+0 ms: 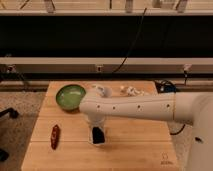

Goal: Place the eraser on the white sponge

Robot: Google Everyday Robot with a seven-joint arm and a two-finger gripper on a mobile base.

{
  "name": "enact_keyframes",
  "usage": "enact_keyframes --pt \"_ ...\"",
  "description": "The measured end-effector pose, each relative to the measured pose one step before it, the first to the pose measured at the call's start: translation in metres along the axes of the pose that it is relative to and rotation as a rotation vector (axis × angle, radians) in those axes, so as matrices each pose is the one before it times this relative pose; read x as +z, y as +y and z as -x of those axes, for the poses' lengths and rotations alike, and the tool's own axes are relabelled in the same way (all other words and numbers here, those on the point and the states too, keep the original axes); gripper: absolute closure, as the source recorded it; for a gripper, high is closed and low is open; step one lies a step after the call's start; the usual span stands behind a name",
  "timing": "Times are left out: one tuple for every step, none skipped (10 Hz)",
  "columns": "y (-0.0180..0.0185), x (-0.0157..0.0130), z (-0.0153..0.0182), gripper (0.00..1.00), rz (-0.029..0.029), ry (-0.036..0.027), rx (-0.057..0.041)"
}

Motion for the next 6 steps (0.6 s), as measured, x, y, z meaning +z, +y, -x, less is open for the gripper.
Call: enact_keyframes --pt "-0.00204 0.00169 -0.00092 0.20 -0.00113 -0.00180 -0.00043" --pt "0.00044 0.00246 -0.00114 0.21 -0.00530 0.00416 0.00061" --pt "0.00047 0.00040 0.00025 0.24 -0.00147 0.00163 -0.00047" --pt "0.00269 -0.00129 0.00137 0.33 -0.00079 0.00240 0.00128" --pt "0.00488 -0.00047 -0.00052 0.42 0.00194 -0.00017 0.00278" --pt "0.00370 0.00084 -0.00160 0.53 0.00220 0.00006 0.00629"
